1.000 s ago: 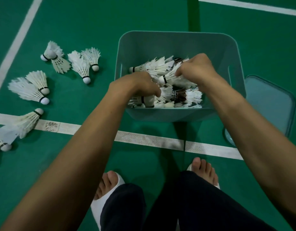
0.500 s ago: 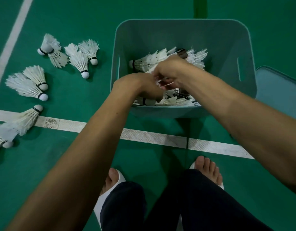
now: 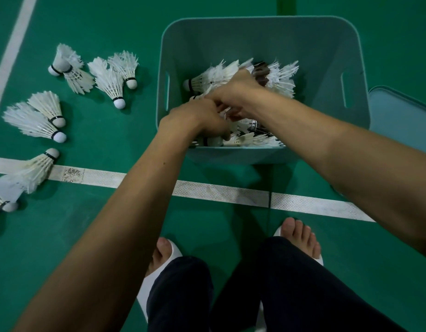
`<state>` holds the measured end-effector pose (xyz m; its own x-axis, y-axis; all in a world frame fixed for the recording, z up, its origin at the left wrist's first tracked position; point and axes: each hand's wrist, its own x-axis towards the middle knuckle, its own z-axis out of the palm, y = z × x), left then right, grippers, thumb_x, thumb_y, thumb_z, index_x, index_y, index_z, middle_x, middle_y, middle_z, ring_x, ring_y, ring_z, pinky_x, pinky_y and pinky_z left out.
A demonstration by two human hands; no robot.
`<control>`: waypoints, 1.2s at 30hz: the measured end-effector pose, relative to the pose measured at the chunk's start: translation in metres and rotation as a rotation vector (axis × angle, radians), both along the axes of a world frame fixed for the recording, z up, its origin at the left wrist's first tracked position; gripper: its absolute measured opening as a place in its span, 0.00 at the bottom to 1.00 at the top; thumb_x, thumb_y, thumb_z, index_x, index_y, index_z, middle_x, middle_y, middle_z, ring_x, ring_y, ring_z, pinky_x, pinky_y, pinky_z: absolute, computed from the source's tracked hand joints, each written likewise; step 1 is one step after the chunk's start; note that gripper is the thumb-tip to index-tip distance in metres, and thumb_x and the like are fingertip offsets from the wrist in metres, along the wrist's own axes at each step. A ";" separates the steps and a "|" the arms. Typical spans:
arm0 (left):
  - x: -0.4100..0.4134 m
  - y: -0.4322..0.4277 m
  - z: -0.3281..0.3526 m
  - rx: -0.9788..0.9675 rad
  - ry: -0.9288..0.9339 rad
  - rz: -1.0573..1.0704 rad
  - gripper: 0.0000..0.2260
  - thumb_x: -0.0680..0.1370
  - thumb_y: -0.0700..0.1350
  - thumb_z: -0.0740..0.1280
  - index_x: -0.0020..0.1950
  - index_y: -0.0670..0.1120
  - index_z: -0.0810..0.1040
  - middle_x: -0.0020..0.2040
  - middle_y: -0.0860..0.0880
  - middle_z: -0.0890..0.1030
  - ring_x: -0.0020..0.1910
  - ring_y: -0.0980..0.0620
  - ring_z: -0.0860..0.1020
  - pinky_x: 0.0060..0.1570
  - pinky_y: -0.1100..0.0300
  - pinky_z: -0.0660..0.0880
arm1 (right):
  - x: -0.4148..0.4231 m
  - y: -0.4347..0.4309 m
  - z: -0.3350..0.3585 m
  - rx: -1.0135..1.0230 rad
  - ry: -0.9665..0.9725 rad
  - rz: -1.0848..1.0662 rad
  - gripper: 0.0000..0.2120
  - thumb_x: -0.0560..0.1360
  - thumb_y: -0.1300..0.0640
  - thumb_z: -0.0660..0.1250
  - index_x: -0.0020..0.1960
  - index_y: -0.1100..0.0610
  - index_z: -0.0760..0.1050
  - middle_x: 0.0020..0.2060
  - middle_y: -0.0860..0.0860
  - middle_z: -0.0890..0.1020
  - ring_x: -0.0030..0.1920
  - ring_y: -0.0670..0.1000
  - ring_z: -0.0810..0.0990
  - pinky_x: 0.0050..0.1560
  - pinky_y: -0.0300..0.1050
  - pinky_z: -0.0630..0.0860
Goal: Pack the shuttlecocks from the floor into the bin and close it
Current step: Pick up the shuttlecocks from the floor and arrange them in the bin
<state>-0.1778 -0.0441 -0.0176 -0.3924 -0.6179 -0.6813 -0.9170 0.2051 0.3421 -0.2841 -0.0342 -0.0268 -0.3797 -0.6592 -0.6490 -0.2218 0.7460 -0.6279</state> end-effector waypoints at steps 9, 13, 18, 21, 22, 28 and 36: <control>0.006 -0.008 -0.009 -0.044 0.063 0.035 0.16 0.71 0.57 0.76 0.41 0.48 0.75 0.40 0.49 0.78 0.37 0.51 0.78 0.37 0.57 0.70 | -0.023 0.022 0.030 0.011 0.176 0.218 0.12 0.73 0.52 0.76 0.46 0.61 0.83 0.33 0.53 0.86 0.25 0.48 0.77 0.24 0.37 0.70; 0.008 -0.007 -0.006 -0.069 0.125 0.058 0.16 0.71 0.57 0.77 0.42 0.47 0.76 0.39 0.48 0.78 0.36 0.51 0.77 0.33 0.58 0.68 | -0.026 0.033 0.032 -0.055 0.045 0.329 0.07 0.72 0.59 0.77 0.48 0.57 0.82 0.43 0.55 0.86 0.36 0.50 0.83 0.31 0.41 0.80; 0.011 -0.001 -0.003 -0.143 0.161 0.056 0.24 0.65 0.59 0.79 0.52 0.47 0.78 0.46 0.49 0.81 0.44 0.48 0.80 0.44 0.53 0.77 | -0.029 0.034 0.032 -0.033 -0.024 0.299 0.09 0.70 0.68 0.78 0.47 0.59 0.82 0.34 0.55 0.85 0.36 0.54 0.87 0.38 0.46 0.86; 0.012 0.001 0.002 -0.139 0.174 0.057 0.32 0.63 0.58 0.82 0.62 0.46 0.77 0.52 0.49 0.80 0.48 0.46 0.81 0.53 0.49 0.80 | -0.032 0.034 0.033 -0.008 0.004 0.188 0.08 0.70 0.70 0.77 0.48 0.65 0.83 0.40 0.60 0.86 0.31 0.52 0.85 0.36 0.44 0.86; 0.012 0.002 0.004 -0.120 0.181 0.055 0.33 0.62 0.57 0.82 0.62 0.46 0.77 0.52 0.49 0.81 0.48 0.47 0.81 0.52 0.48 0.81 | -0.036 0.035 0.035 0.006 0.025 0.143 0.08 0.70 0.71 0.77 0.49 0.67 0.82 0.40 0.60 0.86 0.31 0.51 0.85 0.37 0.45 0.86; 0.012 0.005 0.004 -0.076 0.098 -0.043 0.30 0.64 0.59 0.81 0.60 0.49 0.75 0.55 0.48 0.79 0.51 0.45 0.79 0.55 0.47 0.78 | -0.075 0.032 0.038 -0.092 0.133 -0.310 0.09 0.67 0.70 0.78 0.40 0.65 0.78 0.39 0.62 0.85 0.33 0.58 0.87 0.35 0.48 0.85; 0.012 0.010 0.001 -0.164 0.036 -0.086 0.31 0.68 0.58 0.78 0.66 0.49 0.72 0.65 0.42 0.70 0.54 0.41 0.76 0.59 0.48 0.76 | -0.025 0.023 0.004 0.001 -0.127 -0.348 0.04 0.72 0.71 0.74 0.43 0.67 0.79 0.38 0.60 0.86 0.31 0.54 0.85 0.32 0.43 0.83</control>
